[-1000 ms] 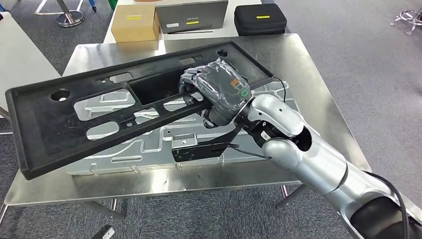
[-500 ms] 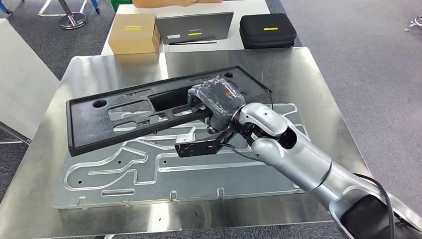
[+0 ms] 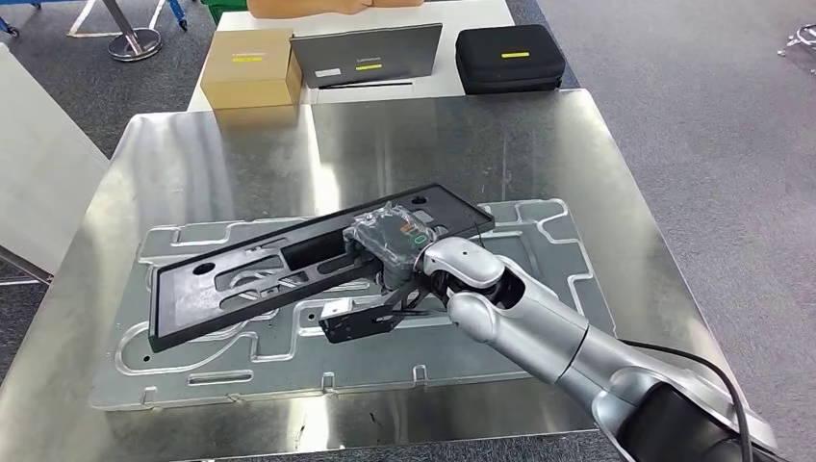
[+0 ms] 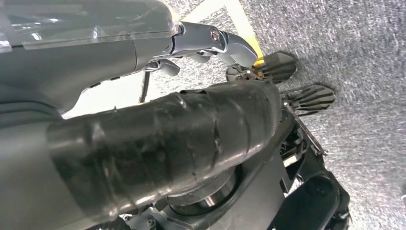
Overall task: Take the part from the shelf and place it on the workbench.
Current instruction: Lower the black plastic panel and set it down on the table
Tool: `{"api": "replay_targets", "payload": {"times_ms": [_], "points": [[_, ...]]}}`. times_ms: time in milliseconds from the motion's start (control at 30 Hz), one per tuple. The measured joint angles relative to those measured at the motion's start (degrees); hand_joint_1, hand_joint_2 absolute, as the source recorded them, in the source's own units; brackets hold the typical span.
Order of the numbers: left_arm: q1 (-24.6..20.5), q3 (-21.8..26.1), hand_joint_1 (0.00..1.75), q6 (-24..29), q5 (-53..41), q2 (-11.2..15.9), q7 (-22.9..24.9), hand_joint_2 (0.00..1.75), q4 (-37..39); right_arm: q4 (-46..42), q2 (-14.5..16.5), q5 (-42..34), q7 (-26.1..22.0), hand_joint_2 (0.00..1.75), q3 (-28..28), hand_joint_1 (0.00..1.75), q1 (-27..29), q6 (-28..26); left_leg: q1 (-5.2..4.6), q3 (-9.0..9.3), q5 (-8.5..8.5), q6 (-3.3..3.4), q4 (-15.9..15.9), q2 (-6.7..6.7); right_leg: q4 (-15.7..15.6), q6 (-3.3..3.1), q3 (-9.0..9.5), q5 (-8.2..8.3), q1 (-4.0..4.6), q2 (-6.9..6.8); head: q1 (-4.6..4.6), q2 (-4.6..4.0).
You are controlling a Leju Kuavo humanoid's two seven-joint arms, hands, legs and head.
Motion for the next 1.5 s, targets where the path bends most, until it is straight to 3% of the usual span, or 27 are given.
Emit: {"api": "replay_targets", "payload": {"times_ms": [367,500,833,967,1500], "points": [[0.38,1.05,0.0,-2.24,1.12,0.33,0.37,0.0,-0.57,6.33,3.56,-0.39,-0.92,1.75,4.93,1.75,0.85,3.75,-0.01,0.59,0.0,0.0,0.05,-0.01,-0.01,0.0,0.64,-0.01,-0.15,-0.03,0.0,0.0],[0.4,1.45,0.0,-2.45,1.46,0.44,0.84,1.75,-0.86,9.23,4.69,-0.25,0.76,0.0,6.35,0.0,-0.14,5.32,-0.06,0.75,-0.02,0.01,0.06,0.0,-0.05,0.01,0.84,-0.02,-0.17,-0.04,0.0,0.0],[0.49,2.63,0.0,-2.47,2.35,0.78,2.11,1.75,-1.22,18.86,6.16,0.01,3.36,0.0,7.02,0.0,-2.08,3.42,-0.16,1.11,-0.02,0.01,0.09,-0.01,-0.14,0.03,1.31,-0.01,-0.28,-0.11,-0.01,0.0],[0.52,2.83,0.0,-2.28,2.52,0.78,2.35,0.0,-1.22,20.31,6.39,0.01,3.35,0.0,7.04,0.0,-2.24,3.37,-0.16,1.14,-0.02,0.01,0.09,-0.01,-0.19,0.03,1.36,-0.01,-0.28,-0.1,0.0,0.0],[0.57,3.64,0.0,-0.91,2.1,0.78,3.06,0.0,-1.65,21.74,7.41,0.19,2.67,0.0,7.04,0.0,-2.64,1.64,-0.12,1.17,-0.02,-0.04,-0.22,0.02,-0.55,0.09,1.41,0.02,-0.09,0.04,-0.01,0.0]]}}
